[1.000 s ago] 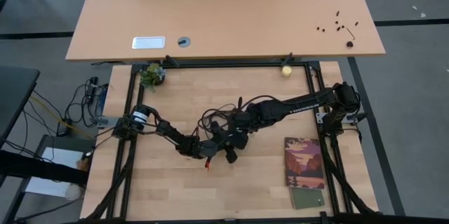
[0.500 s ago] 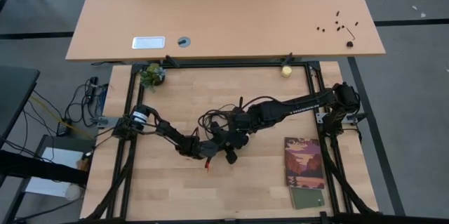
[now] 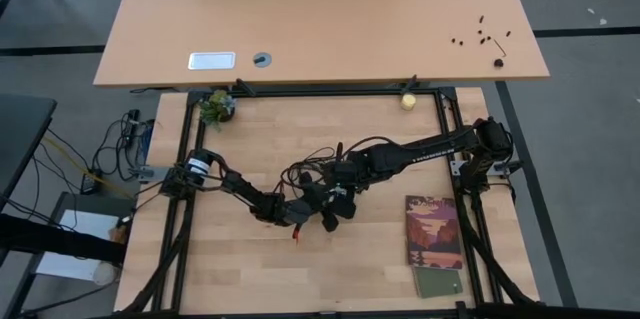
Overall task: Screw lightbulb
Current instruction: Insert the white lightbulb into the silver lamp
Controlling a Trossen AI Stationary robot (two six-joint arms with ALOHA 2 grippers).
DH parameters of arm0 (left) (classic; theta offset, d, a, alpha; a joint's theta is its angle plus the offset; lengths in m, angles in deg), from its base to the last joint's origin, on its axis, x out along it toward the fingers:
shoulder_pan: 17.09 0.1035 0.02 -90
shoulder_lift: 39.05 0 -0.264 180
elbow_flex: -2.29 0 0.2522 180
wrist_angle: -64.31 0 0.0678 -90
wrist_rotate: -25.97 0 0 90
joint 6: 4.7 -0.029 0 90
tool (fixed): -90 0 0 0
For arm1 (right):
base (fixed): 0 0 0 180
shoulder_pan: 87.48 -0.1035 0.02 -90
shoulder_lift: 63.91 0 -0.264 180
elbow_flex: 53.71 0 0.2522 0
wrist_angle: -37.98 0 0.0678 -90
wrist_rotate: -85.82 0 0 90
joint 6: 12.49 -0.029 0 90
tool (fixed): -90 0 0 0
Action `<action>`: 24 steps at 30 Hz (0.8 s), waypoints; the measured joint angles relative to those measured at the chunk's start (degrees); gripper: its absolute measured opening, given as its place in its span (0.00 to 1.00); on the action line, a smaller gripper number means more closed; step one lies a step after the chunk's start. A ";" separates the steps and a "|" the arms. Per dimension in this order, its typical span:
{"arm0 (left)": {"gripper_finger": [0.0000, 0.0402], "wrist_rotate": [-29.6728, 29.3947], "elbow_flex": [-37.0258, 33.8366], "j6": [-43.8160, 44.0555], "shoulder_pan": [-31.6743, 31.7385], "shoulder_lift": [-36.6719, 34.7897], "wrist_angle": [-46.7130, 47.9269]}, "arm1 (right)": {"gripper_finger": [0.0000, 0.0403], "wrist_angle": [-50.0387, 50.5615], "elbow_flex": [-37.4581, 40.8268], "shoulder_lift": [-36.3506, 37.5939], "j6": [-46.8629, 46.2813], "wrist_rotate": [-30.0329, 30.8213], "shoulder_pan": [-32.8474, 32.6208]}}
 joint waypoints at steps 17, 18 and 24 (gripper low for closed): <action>0.46 0.30 -0.04 0.01 0.02 0.15 0.28 | 0.98 11.74 -3.22 0.24 16.74 -0.89 1.88; 0.46 0.31 -0.04 0.01 0.02 0.15 0.28 | 0.98 13.17 -4.11 0.24 17.97 0.00 1.86; 0.46 0.30 -0.07 -0.03 0.02 0.17 0.33 | 0.98 16.63 -7.92 0.33 32.57 5.80 1.07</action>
